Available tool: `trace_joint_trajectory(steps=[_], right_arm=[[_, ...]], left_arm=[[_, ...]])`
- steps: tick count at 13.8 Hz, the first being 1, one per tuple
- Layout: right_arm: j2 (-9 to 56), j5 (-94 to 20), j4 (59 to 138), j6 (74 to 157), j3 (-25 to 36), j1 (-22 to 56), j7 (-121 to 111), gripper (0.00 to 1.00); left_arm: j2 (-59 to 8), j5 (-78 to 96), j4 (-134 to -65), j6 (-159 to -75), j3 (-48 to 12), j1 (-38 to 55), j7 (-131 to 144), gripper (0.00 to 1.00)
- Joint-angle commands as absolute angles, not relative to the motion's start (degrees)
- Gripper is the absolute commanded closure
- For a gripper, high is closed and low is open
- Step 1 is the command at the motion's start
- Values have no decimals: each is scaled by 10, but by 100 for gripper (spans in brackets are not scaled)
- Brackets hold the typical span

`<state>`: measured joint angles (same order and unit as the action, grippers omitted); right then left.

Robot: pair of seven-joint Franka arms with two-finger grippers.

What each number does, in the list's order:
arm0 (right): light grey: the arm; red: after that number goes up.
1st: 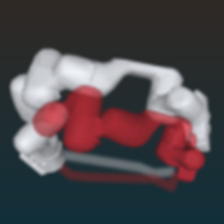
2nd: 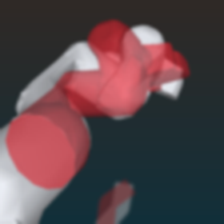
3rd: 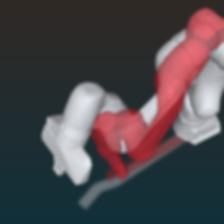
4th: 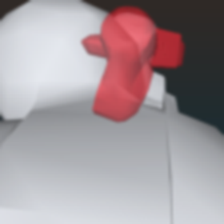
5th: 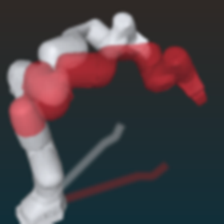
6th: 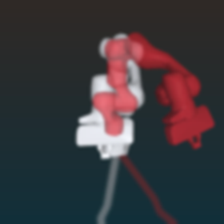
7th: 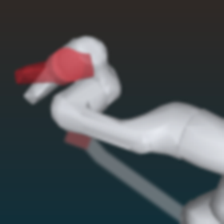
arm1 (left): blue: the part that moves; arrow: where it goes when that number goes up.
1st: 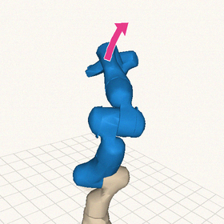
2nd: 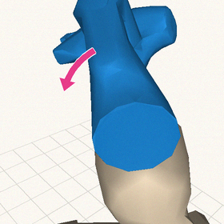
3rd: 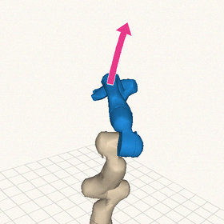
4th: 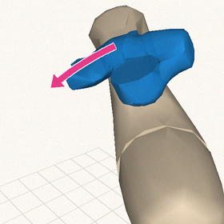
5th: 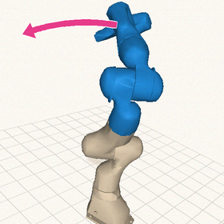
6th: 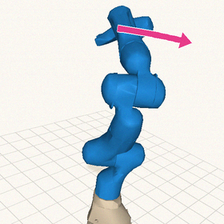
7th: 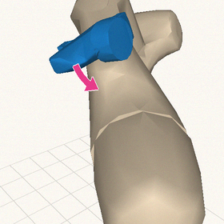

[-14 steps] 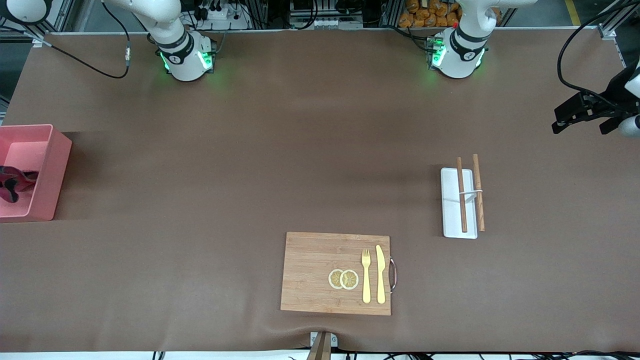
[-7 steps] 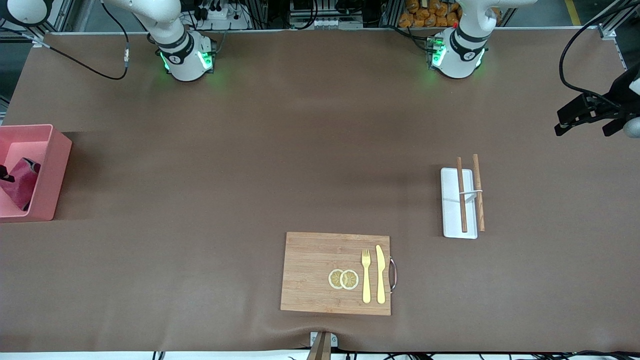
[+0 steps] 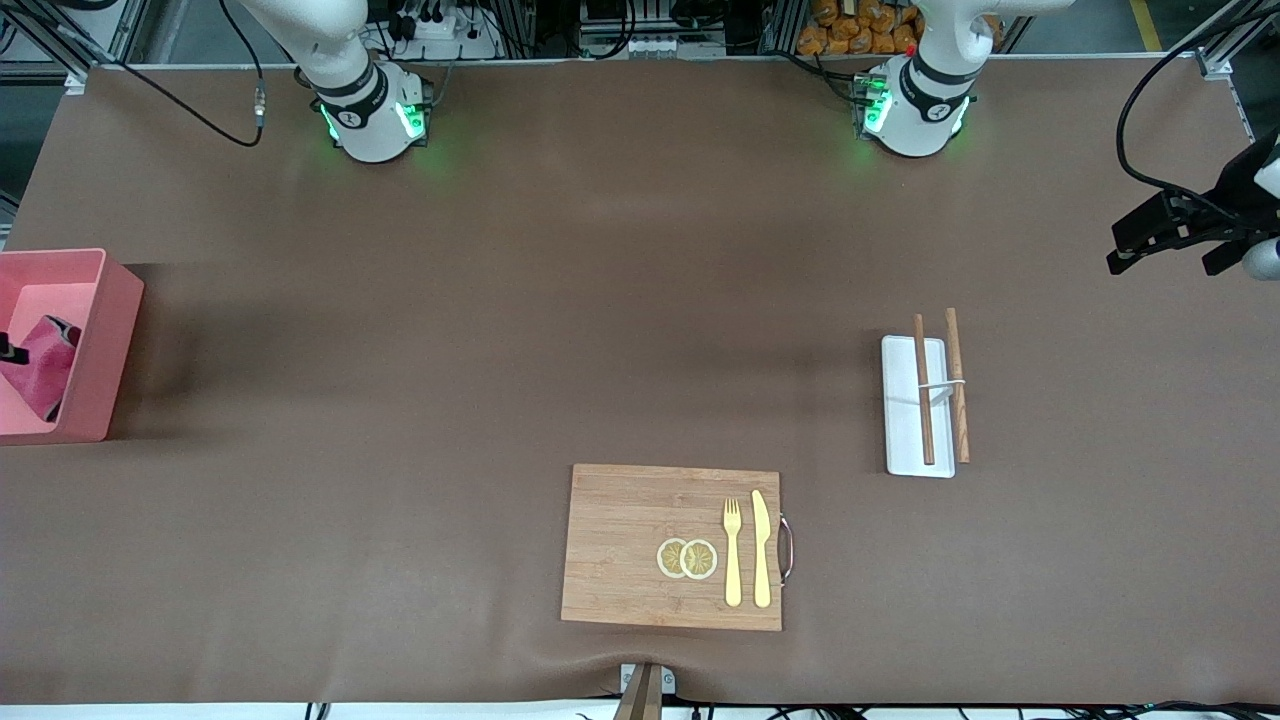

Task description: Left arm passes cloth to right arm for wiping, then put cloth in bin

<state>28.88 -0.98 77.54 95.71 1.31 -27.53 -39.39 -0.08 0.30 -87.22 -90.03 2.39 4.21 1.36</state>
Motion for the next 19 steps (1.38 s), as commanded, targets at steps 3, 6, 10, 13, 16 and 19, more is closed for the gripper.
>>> trace_joint_trajectory(steps=[3, 6, 10, 13, 16, 19], right_arm=[[198, -4, 822, 889, 16, -144, -164, 0], [124, -4, 886, 898, 16, -84, -46, 0], [32, -11, 959, 929, 14, -64, 17, 0], [3, -11, 965, 922, 13, -50, 48, 0], [12, -8, 954, 942, 13, -47, 52, 0], [4, -11, 961, 936, 13, -30, 99, 0]], left_arm=[[-3, -32, -867, -904, 18, 40, 13, 0], [-3, -28, -868, -904, 20, 36, 11, 0], [-4, -7, -872, -897, 23, 21, 11, 0], [-4, -7, -872, -896, 22, 19, 9, 0], [-4, -7, -872, -896, 21, 21, 9, 0], [-4, -7, -872, -896, 21, 21, 9, 0]])
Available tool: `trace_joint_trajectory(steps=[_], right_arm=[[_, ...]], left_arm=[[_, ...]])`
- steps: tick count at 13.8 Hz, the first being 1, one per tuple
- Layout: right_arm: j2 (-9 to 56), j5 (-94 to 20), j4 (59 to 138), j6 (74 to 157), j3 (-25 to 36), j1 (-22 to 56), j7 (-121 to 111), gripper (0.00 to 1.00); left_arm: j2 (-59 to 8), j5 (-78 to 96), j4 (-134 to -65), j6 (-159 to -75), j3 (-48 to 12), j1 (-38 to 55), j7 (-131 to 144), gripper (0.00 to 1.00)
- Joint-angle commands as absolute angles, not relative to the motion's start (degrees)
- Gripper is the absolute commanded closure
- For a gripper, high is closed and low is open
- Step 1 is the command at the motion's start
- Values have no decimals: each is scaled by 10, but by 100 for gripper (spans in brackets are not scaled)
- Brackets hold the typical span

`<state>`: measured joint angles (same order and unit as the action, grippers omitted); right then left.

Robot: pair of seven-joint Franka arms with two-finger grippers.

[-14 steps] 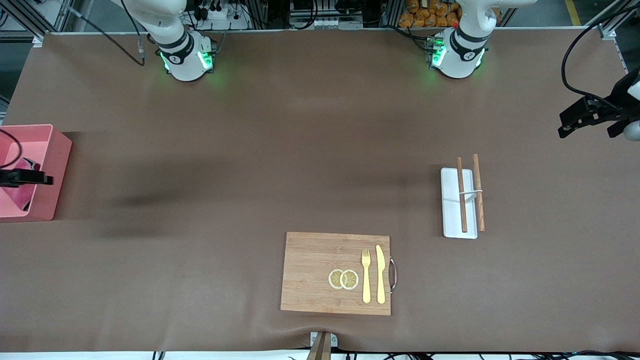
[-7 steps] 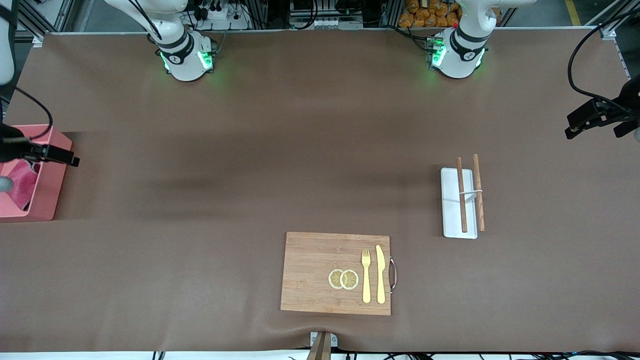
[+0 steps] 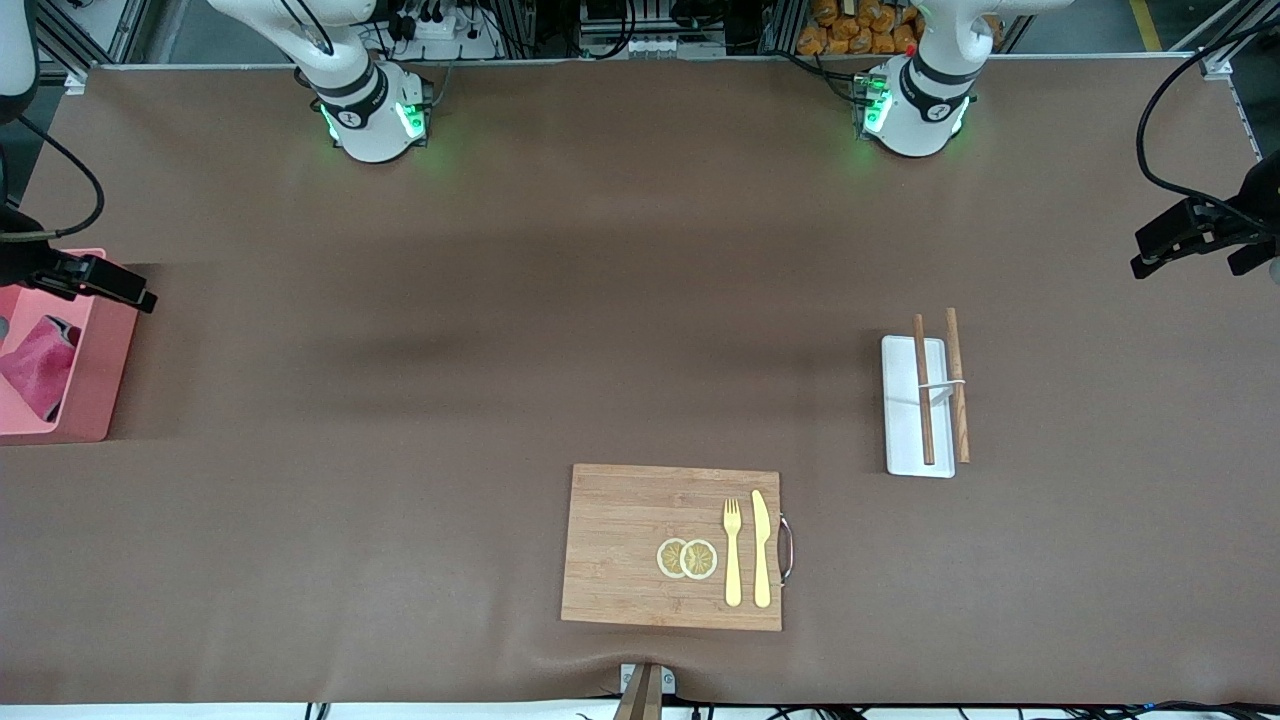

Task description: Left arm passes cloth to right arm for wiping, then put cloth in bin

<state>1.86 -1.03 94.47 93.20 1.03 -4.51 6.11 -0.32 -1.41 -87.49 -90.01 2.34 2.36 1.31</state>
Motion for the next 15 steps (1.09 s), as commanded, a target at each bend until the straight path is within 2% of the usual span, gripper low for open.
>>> trace_joint_trajectory(steps=[1, 4, 9, 15], right_arm=[[4, -11, 960, 938, 13, -26, 100, 0], [-2, -11, 962, 939, 13, -26, 101, 0], [-40, -11, 1013, 959, 13, -27, 101, 0], [-33, -10, 986, 965, 15, -33, 95, 0]], left_arm=[[-4, -7, -872, -896, 21, 20, 9, 0], [-4, -8, -872, -896, 21, 22, 10, 0], [-4, -9, -869, -897, 19, 25, 10, 0], [-4, -7, -869, -898, 18, 24, 10, 0]])
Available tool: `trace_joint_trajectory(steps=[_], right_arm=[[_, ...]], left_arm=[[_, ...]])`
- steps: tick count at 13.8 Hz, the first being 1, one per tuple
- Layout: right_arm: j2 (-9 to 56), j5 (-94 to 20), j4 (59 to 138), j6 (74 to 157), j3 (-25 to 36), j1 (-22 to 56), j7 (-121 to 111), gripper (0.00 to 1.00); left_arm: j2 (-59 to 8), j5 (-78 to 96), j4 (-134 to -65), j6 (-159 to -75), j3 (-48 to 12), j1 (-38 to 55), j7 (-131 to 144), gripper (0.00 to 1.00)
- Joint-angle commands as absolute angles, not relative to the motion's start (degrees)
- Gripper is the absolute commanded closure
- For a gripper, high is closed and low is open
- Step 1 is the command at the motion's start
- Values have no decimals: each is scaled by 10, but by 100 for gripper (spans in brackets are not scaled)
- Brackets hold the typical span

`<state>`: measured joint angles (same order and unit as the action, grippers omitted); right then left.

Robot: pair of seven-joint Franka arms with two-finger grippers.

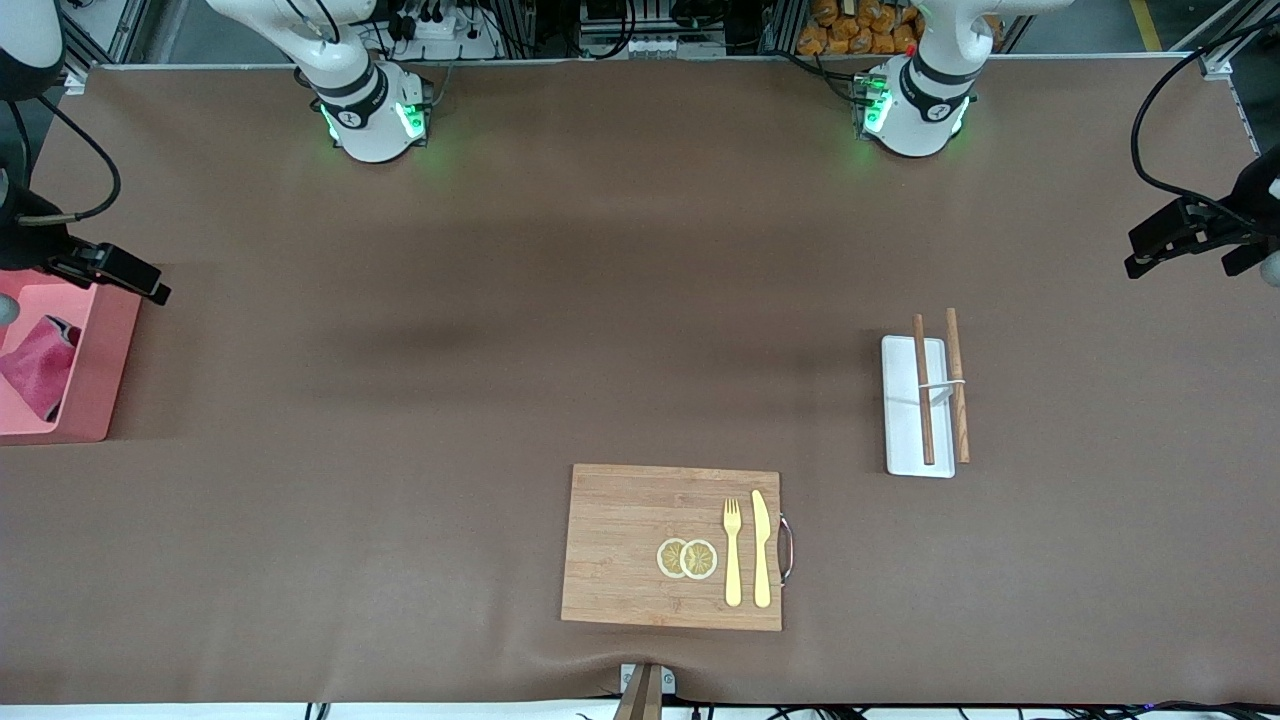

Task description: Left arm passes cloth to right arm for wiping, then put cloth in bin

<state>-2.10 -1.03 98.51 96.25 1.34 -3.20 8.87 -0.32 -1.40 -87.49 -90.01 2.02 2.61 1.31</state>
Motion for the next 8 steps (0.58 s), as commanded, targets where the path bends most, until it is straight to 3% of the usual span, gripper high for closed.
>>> trace_joint_trajectory(steps=[1, 8], right_arm=[[-32, -10, 982, 965, 15, -32, 95, 0], [-23, -11, 947, 962, 15, -28, 96, 0]], left_arm=[[-4, -7, -868, -899, 18, 24, 10, 0], [-4, -7, -867, -899, 18, 19, 10, 0]])
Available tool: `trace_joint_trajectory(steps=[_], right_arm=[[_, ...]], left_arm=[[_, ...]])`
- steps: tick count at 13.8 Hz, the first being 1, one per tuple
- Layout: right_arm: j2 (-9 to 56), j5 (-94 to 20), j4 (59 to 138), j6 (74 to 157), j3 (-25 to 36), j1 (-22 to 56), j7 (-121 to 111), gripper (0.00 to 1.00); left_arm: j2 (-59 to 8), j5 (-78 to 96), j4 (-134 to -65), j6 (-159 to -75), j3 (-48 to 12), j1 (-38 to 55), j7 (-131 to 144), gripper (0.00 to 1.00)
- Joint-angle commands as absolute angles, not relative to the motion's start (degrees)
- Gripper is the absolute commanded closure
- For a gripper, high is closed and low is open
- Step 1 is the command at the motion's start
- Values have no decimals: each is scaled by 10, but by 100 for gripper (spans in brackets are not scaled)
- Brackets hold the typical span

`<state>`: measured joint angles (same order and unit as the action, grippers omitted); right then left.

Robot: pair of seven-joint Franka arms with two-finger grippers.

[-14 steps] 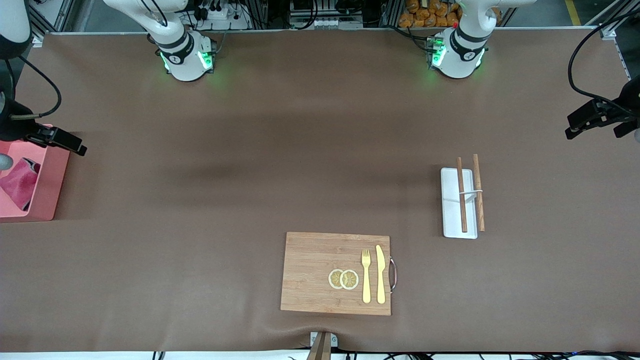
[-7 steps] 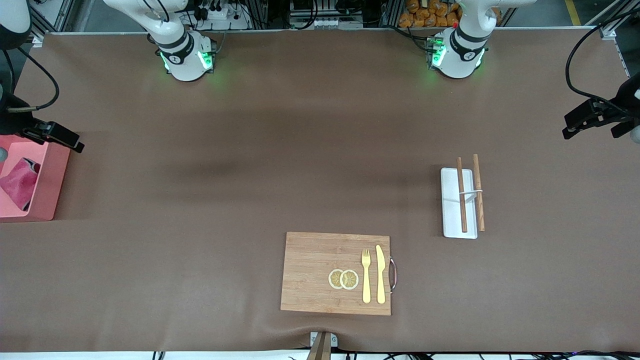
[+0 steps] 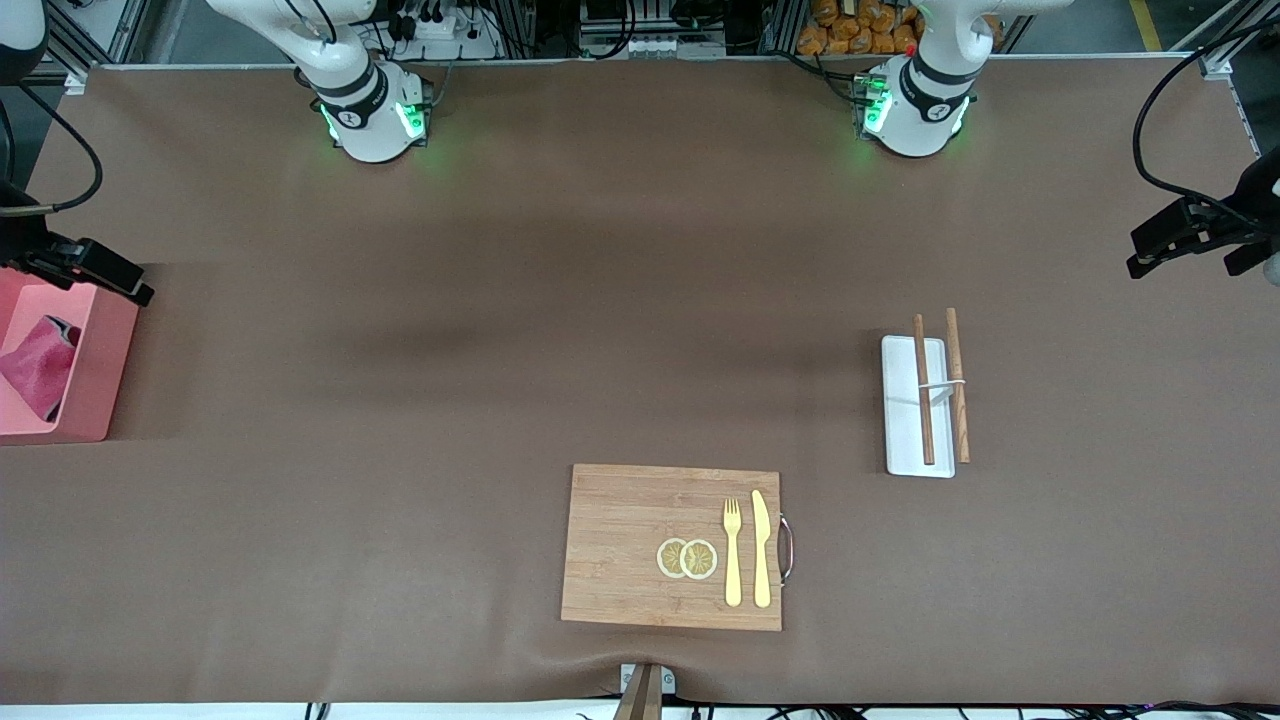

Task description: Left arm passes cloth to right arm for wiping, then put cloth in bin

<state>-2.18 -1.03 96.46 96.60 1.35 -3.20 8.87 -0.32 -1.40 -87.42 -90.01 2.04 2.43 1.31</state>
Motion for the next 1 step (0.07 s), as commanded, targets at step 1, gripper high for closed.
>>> trace_joint_trajectory(steps=[1], right_arm=[[-23, -11, 945, 961, 15, -27, 96, 0]], left_arm=[[-4, -7, -867, -899, 18, 19, 10, 0]])
